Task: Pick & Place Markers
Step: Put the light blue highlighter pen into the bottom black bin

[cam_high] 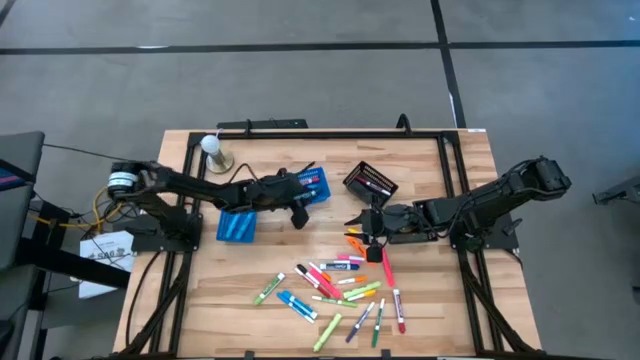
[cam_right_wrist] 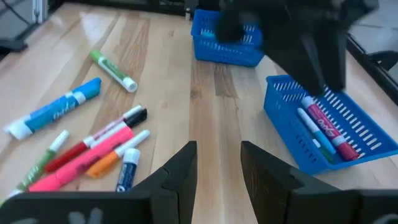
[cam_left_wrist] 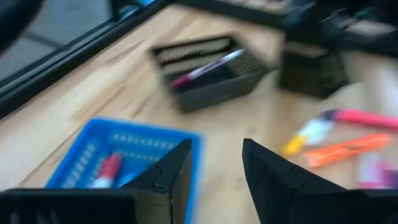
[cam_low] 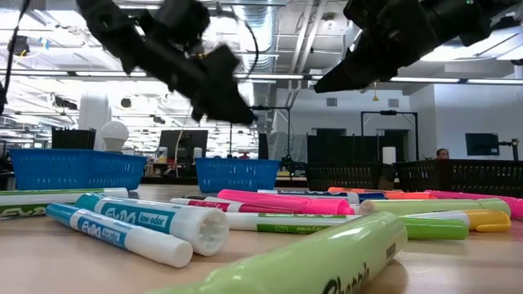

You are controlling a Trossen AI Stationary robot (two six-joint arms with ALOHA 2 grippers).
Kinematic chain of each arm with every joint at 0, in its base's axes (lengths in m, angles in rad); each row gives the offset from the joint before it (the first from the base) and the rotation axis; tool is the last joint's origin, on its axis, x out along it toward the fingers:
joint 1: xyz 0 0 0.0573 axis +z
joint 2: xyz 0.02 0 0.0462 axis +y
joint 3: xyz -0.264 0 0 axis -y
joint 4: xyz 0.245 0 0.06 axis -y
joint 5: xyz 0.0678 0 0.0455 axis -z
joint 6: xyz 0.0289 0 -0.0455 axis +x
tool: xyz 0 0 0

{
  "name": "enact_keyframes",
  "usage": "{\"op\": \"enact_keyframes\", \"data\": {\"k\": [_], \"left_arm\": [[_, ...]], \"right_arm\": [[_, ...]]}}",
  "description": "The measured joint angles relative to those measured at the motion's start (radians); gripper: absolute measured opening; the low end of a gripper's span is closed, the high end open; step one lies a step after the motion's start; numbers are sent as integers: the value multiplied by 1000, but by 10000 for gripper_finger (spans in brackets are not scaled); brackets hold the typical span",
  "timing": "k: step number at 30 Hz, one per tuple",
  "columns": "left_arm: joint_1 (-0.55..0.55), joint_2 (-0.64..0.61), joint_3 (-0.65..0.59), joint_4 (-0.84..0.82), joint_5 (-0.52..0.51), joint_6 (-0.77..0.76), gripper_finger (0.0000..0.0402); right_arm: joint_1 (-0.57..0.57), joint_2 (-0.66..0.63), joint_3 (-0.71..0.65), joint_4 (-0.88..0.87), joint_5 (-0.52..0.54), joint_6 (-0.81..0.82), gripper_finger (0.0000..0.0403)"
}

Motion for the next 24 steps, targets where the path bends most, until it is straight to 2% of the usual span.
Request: {"op": "enact_keyframes", "data": {"k": [4, 8, 15, 20, 24], "left_arm": [[-68, -76, 1, -20, 10, 2, 128], [-72, -94, 0, -20, -59, 92, 120], [78, 32, -1, -37, -70, 105, 108], [199, 146, -1, -31, 50, 99, 96], [240, 191, -1, -29, 112, 98, 87]], "right_arm": [[0, 15, -1, 0, 0, 5, 113], [0, 37, -1, 11, 0, 2, 113], [-8, 72, 1, 40, 1, -13, 113], [-27, 71, 1, 42, 0, -13, 113], [-41, 71, 1, 63, -3, -13, 113]]}}
